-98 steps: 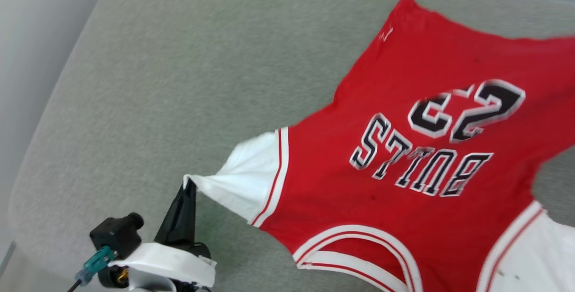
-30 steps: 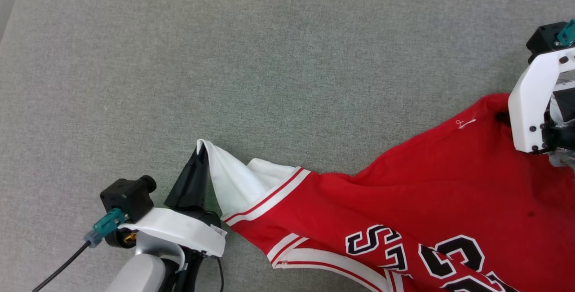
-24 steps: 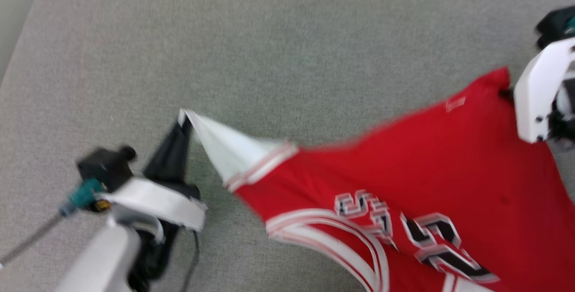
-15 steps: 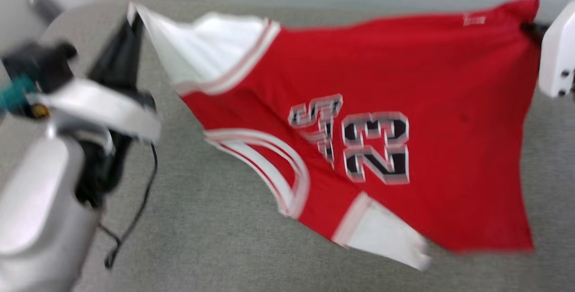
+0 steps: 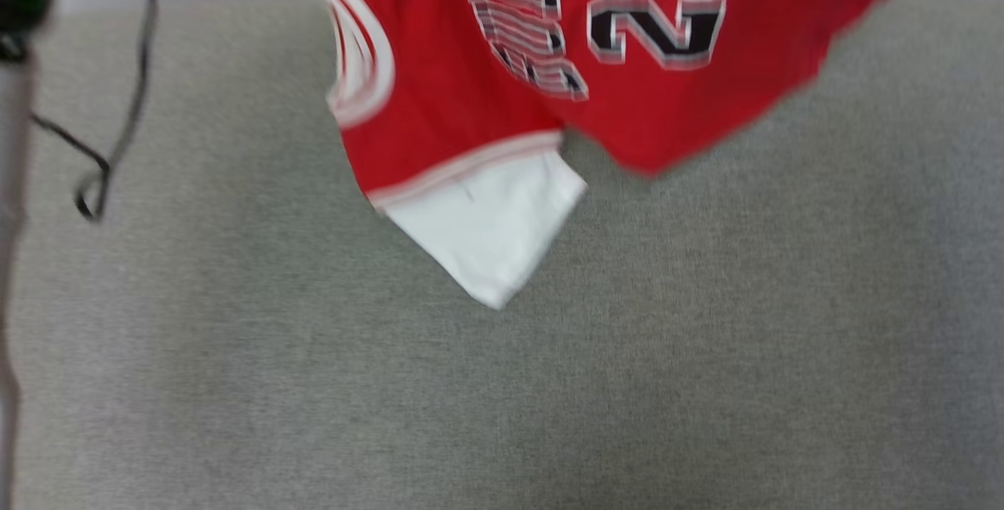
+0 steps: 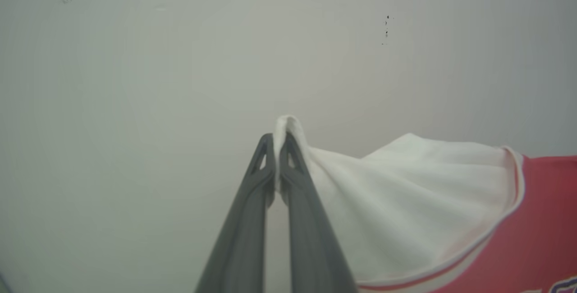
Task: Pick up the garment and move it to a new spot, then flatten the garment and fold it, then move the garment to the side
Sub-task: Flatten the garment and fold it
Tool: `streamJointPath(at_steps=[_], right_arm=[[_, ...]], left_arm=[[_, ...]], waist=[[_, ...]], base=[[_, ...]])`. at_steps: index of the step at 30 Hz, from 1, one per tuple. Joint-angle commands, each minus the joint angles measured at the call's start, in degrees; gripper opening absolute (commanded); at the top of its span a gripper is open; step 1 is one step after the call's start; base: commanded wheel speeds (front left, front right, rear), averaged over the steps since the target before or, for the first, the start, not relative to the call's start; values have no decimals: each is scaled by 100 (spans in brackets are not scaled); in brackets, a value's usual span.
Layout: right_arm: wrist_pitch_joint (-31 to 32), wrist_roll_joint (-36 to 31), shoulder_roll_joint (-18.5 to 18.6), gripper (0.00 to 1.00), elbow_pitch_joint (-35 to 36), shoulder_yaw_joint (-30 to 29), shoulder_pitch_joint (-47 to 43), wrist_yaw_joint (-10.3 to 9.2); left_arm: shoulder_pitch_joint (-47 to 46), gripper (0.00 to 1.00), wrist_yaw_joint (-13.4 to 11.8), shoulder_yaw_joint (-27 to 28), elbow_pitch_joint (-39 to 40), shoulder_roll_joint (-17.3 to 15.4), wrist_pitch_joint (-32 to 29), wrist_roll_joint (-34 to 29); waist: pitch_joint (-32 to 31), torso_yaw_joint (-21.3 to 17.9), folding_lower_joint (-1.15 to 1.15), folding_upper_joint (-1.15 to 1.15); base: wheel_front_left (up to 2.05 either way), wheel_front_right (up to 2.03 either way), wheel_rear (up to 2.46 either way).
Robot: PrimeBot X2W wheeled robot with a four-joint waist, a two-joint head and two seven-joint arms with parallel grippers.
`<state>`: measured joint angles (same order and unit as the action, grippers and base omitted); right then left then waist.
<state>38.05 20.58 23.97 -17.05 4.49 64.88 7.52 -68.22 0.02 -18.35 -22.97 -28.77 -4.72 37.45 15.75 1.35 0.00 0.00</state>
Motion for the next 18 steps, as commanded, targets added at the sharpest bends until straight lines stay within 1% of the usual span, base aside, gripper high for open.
streamJointPath(at_steps=[1,6,11,18], right_arm=[[-140,-95,-9,0,-40,-28,182,-6],[-751,-284,-126,0,-175,-53,931,-7],[-1324,-467,-161,0,-261,19,1710,-8],[-2020,-608,-158,0,-461,228,2600,-8]], left_arm=[[-247,0,11,9,-123,-57,28,-82],[-1391,0,57,22,-571,-188,112,-339],[-2405,0,39,85,-755,-337,221,-556],[-3224,0,69,171,-887,-471,374,-634]], waist=[[288,-125,0,0],[938,-260,0,0],[1682,-346,0,0],[2492,-361,0,0]], base=[[0,0,0],[0,0,0],[0,0,0],[0,0,0]])
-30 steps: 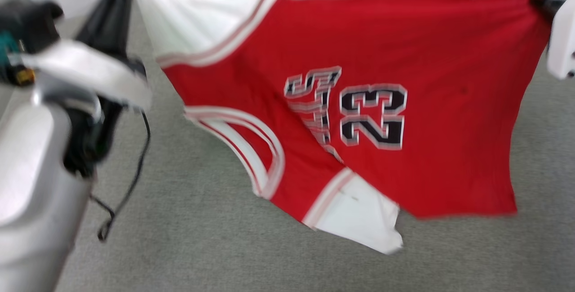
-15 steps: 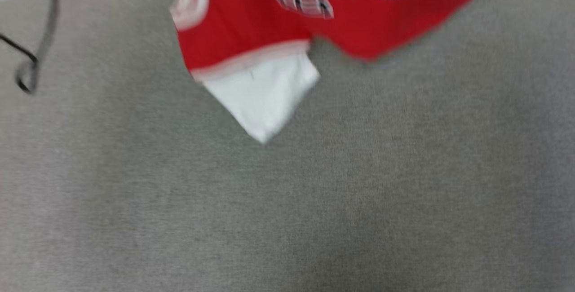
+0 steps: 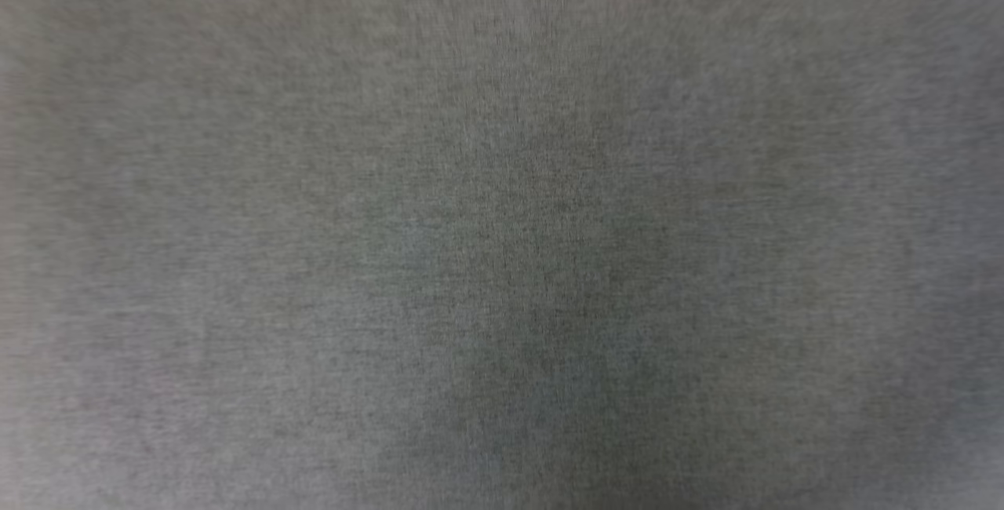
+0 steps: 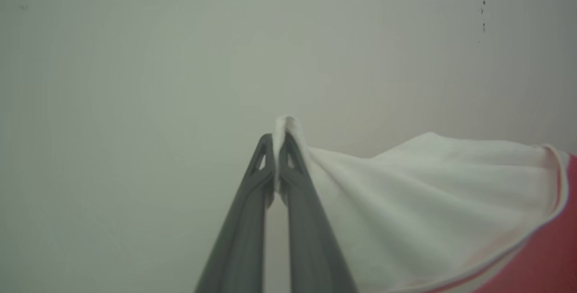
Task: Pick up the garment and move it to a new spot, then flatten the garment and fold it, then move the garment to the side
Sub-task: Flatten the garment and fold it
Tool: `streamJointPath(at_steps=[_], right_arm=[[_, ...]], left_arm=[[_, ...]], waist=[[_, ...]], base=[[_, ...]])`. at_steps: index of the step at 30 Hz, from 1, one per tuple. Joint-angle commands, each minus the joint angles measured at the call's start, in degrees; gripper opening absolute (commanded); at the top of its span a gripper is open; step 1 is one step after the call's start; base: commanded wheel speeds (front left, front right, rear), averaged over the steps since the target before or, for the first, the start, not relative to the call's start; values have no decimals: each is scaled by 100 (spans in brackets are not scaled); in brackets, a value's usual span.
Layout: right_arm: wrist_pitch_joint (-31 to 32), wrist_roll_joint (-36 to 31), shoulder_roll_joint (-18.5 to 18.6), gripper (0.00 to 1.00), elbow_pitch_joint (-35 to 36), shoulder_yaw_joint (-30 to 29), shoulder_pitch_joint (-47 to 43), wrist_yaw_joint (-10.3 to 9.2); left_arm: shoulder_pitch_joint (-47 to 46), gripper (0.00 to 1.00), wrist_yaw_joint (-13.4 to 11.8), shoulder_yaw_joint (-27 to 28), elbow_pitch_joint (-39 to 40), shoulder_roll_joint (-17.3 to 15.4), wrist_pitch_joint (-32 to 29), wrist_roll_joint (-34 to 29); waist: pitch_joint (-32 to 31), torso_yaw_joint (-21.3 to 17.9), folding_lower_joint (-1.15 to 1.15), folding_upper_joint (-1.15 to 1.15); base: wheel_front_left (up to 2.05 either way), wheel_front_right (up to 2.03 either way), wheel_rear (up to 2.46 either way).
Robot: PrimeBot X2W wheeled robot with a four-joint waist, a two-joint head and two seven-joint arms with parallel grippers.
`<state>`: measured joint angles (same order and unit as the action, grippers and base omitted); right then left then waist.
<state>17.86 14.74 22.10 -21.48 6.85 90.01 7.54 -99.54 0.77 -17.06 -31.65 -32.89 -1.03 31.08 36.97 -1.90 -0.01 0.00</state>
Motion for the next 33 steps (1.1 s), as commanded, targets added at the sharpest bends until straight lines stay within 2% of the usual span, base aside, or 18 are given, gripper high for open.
streamJointPath(at_steps=[1,9,19,26,30,33], right_arm=[[-87,-8,22,0,-59,27,185,-10],[-446,-18,28,0,-382,359,667,-9],[-481,298,31,0,-784,919,378,-9],[-477,737,328,0,-643,1235,-583,-9],[-495,1049,549,0,-417,1286,-1572,-9],[-505,1308,640,0,-241,1181,-2469,-9]], left_arm=[[-138,0,-9,56,-41,-66,51,13],[-38,0,-52,108,-135,-3,225,108],[709,0,110,125,-353,290,551,458],[1915,0,281,218,-204,399,935,804],[3100,0,314,317,132,411,1104,1076],[4148,0,212,400,446,403,1182,1276]], waist=[[461,-27,1,0],[964,68,1,0],[923,267,1,0],[402,426,1,0],[-65,490,1,0],[-439,496,1,0]], base=[[0,0,0],[0,0,0],[0,0,0],[0,0,0],[0,0,0],[0,0,0]])
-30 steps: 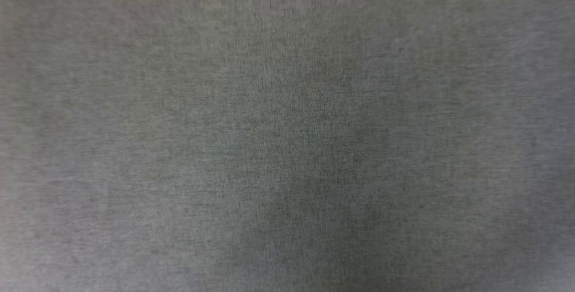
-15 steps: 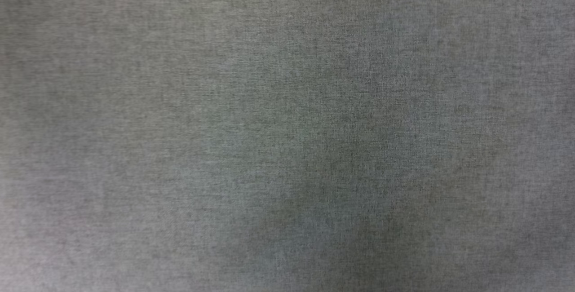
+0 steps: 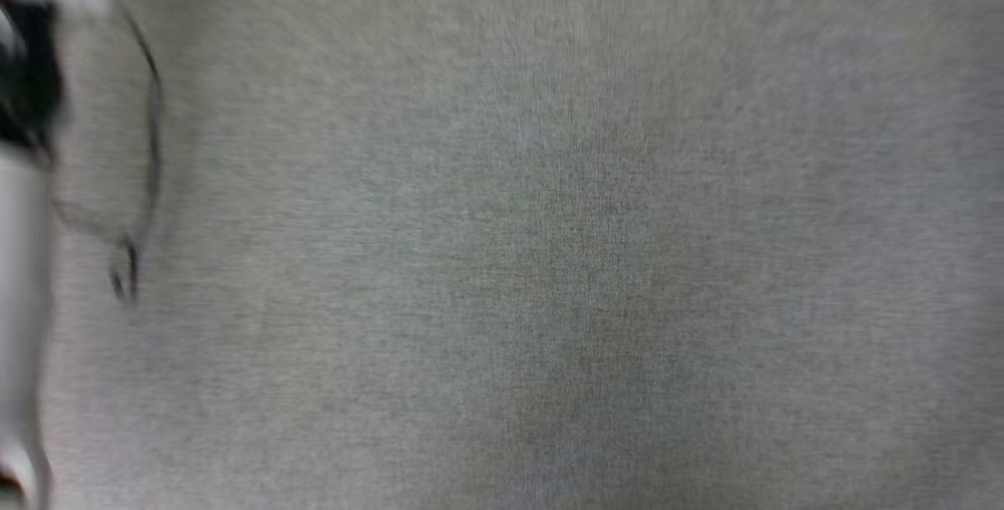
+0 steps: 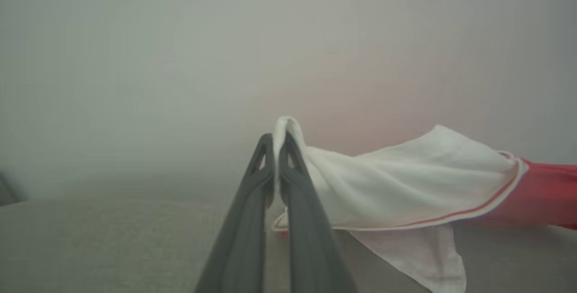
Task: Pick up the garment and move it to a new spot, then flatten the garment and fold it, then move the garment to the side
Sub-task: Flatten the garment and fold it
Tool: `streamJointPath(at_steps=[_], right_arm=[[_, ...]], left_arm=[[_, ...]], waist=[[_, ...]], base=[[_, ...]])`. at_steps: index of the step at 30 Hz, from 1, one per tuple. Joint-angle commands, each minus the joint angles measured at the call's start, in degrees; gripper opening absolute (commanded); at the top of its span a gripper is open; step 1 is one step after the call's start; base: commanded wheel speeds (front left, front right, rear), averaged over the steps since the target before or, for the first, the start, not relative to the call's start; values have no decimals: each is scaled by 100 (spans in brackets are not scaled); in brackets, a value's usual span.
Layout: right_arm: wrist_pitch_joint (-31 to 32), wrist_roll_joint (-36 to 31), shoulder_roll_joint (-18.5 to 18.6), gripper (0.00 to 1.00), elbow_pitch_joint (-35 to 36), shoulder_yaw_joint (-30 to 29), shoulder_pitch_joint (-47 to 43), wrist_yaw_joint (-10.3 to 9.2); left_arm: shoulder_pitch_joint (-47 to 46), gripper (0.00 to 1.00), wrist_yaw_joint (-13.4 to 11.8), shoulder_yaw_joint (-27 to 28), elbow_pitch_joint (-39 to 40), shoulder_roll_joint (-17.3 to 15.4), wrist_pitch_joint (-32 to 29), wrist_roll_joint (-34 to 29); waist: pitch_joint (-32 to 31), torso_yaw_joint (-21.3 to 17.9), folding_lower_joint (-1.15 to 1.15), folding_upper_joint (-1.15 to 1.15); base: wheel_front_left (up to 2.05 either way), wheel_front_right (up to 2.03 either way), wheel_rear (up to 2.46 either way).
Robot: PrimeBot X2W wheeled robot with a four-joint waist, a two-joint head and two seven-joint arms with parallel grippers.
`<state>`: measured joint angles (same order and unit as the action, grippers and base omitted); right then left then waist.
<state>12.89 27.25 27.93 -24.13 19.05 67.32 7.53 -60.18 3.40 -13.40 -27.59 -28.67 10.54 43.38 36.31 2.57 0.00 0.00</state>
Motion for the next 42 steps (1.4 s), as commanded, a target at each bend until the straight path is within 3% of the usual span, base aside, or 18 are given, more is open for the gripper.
streamJointPath(at_steps=[1,15,21,28,31,35,42], right_arm=[[20,159,61,0,69,-98,-502,-9],[85,387,-145,0,1218,-1127,-4222,-12],[464,97,-437,0,2142,-1764,-5653,-11],[908,-175,-893,0,3044,-2340,-6769,-11],[1141,-277,-1117,0,3410,-2465,-7012,-11],[1350,-398,-1276,0,3557,-2412,-6806,-9],[1489,-586,-1254,0,2932,-2189,-5986,-8]], left_arm=[[578,0,-125,76,154,0,37,114],[4960,0,-1274,359,2036,154,-227,786],[6164,0,-1876,307,2982,131,-651,914],[6922,0,-2330,404,3834,-91,-987,946],[6953,0,-2389,444,4199,-190,-1017,882],[6537,0,-2256,369,4347,-248,-1012,788],[5269,0,-1845,19,3739,-68,-1006,639]], waist=[[-486,46,0,0],[-1765,11,0,0],[-2010,38,0,0],[-2202,83,0,0],[-2223,81,0,0],[-2150,22,0,0],[-1908,-35,0,0]], base=[[0,0,0],[0,0,0],[0,0,0],[0,0,0],[0,0,0],[0,0,0],[0,0,0]])
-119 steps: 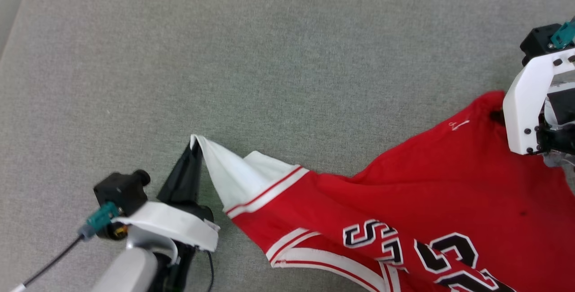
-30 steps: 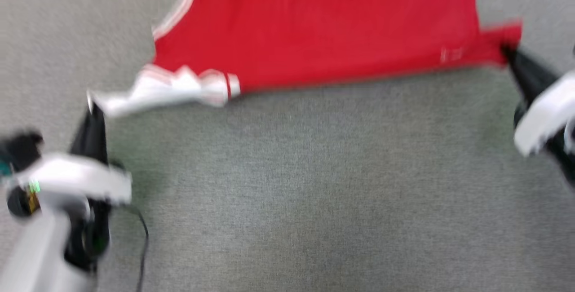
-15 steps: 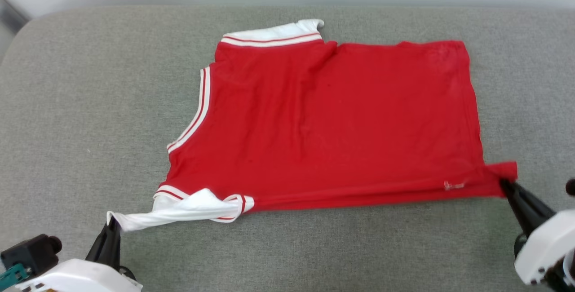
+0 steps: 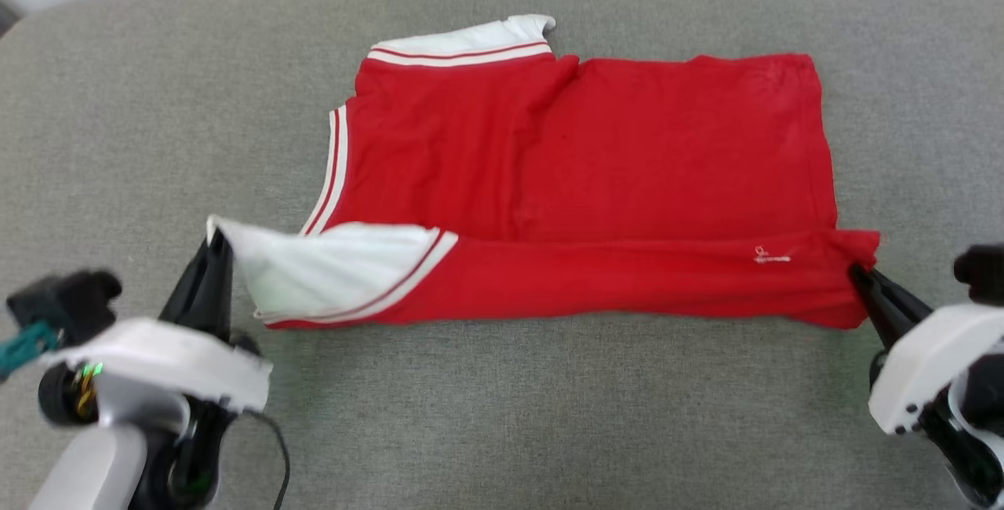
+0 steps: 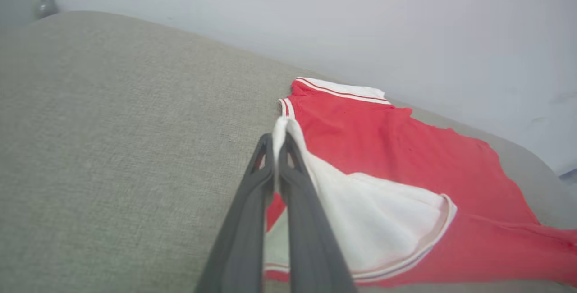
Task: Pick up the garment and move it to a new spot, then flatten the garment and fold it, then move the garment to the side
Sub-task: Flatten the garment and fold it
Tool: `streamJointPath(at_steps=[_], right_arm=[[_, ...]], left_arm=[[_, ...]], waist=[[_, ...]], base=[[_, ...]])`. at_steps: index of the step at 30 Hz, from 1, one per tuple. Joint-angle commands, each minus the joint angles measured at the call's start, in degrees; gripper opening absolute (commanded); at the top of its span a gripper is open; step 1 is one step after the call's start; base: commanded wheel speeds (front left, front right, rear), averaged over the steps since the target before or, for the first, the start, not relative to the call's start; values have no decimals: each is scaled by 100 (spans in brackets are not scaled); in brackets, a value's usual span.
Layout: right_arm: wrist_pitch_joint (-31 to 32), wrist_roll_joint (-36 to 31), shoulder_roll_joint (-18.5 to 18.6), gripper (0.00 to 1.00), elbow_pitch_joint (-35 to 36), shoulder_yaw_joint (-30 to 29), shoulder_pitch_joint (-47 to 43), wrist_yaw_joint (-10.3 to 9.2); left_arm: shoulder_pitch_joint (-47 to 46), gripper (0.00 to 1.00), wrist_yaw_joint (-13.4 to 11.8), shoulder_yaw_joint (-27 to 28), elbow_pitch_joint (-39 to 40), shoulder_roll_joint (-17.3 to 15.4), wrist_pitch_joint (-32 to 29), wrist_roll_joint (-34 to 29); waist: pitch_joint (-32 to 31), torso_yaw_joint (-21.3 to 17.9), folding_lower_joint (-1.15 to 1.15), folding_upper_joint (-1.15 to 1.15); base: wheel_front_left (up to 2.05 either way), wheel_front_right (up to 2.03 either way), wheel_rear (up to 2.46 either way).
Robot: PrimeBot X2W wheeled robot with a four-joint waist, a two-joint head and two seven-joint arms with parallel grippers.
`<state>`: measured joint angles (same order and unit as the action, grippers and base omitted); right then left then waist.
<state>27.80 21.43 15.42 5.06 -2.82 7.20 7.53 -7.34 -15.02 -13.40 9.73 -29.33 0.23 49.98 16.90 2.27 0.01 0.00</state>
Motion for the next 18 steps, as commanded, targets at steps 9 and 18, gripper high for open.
streamJointPath(at_steps=[9,18], right_arm=[[-253,-91,108,0,-870,322,921,-8],[-644,-85,152,100,-1679,846,1419,-8]], left_arm=[[-1281,0,545,-116,-1108,190,243,-70],[-1758,11,1027,-383,-2255,397,48,138]], waist=[[463,-71,-1,0],[762,-133,-1,0]], base=[[0,0,0],[0,0,0]])
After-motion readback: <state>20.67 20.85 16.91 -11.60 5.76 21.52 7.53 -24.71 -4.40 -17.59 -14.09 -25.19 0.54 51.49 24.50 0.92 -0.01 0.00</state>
